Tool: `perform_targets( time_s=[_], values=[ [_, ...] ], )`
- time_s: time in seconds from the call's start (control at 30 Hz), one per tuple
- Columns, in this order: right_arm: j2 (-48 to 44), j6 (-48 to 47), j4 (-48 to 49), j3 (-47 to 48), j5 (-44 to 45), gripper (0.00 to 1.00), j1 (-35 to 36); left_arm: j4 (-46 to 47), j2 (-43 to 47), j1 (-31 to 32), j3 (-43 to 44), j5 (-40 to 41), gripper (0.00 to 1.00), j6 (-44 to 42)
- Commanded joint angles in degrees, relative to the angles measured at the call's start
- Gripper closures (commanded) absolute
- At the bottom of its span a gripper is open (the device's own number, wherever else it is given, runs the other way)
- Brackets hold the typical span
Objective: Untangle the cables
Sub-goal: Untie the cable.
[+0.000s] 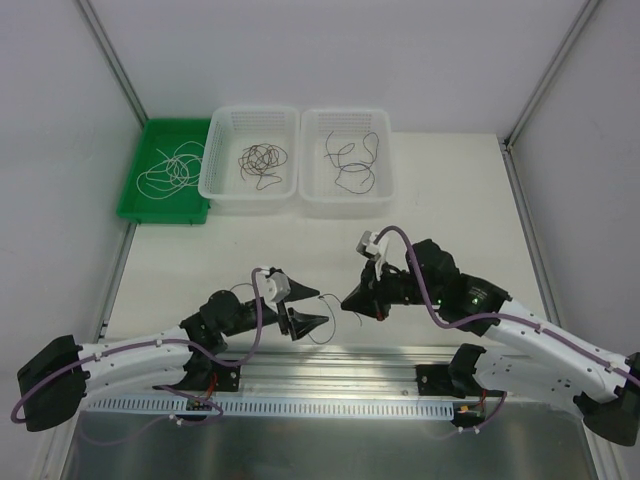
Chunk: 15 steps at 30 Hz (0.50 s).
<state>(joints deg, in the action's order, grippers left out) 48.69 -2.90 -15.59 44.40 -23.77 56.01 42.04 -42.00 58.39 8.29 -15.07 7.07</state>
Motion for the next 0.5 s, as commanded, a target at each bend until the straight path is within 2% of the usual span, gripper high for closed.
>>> perform_targets(
  time_s=[0.0,0.3,0.43,0.47],
  values=[
    [-1.7,5.1,7.9,-0.5,2.2,0.99,-0.2,17.2,-3.2,-0.6,-2.3,7.6,0.35,4.3],
    [-1.0,7.6,12.0,-1.4,2.1,0.99,-0.1,27.4,-9.4,-0.6,-2.2,10.8,0.46,5.1],
    [-1.2,8.1,12.7,-1.9,1.3,0.99,-0.1,28.4,-9.9,-0.6,-2.0,11.3,0.56,5.0],
    [-1.2,8.3,12.8,-1.9,1.1,0.99,-0.1,28.6,-10.2,-0.6,-2.0,11.4,0.63,4.9]
  ],
)
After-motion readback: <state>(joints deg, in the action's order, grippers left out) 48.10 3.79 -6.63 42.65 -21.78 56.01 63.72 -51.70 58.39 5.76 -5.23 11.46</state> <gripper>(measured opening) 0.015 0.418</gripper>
